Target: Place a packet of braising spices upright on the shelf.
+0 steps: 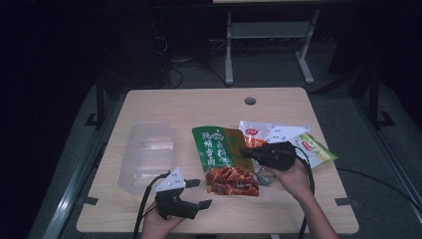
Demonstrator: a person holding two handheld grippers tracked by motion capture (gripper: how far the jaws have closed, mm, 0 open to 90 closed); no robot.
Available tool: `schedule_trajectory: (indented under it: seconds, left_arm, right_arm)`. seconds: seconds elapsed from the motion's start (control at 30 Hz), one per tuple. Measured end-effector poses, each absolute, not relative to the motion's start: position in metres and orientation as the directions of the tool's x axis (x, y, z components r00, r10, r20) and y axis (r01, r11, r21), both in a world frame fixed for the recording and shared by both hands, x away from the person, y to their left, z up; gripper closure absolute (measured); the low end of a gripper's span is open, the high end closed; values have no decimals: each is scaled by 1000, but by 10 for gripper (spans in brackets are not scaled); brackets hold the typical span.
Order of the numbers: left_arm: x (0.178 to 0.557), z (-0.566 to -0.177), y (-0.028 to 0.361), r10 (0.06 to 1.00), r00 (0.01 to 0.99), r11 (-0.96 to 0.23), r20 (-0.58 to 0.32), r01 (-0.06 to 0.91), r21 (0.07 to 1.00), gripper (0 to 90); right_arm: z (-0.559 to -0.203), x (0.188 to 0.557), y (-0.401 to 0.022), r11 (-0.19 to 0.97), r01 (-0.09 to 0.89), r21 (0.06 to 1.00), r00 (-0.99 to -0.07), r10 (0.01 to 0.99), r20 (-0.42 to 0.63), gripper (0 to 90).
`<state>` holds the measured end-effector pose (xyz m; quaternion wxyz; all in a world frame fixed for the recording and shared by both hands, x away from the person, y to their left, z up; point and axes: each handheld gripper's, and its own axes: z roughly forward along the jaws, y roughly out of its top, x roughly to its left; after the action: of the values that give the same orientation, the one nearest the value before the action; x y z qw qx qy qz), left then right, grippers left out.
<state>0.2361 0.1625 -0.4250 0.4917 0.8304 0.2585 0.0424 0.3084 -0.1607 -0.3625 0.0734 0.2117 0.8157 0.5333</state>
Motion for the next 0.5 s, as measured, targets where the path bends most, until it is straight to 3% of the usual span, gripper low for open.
schedule_trajectory:
  seconds: [0.5]
  left_arm:
    - [253, -427, 148, 504, 840, -389, -199, 427, 816, 238]
  right_arm:
    - [-362, 287, -181, 341, 172, 924, -955, 288, 72, 900]
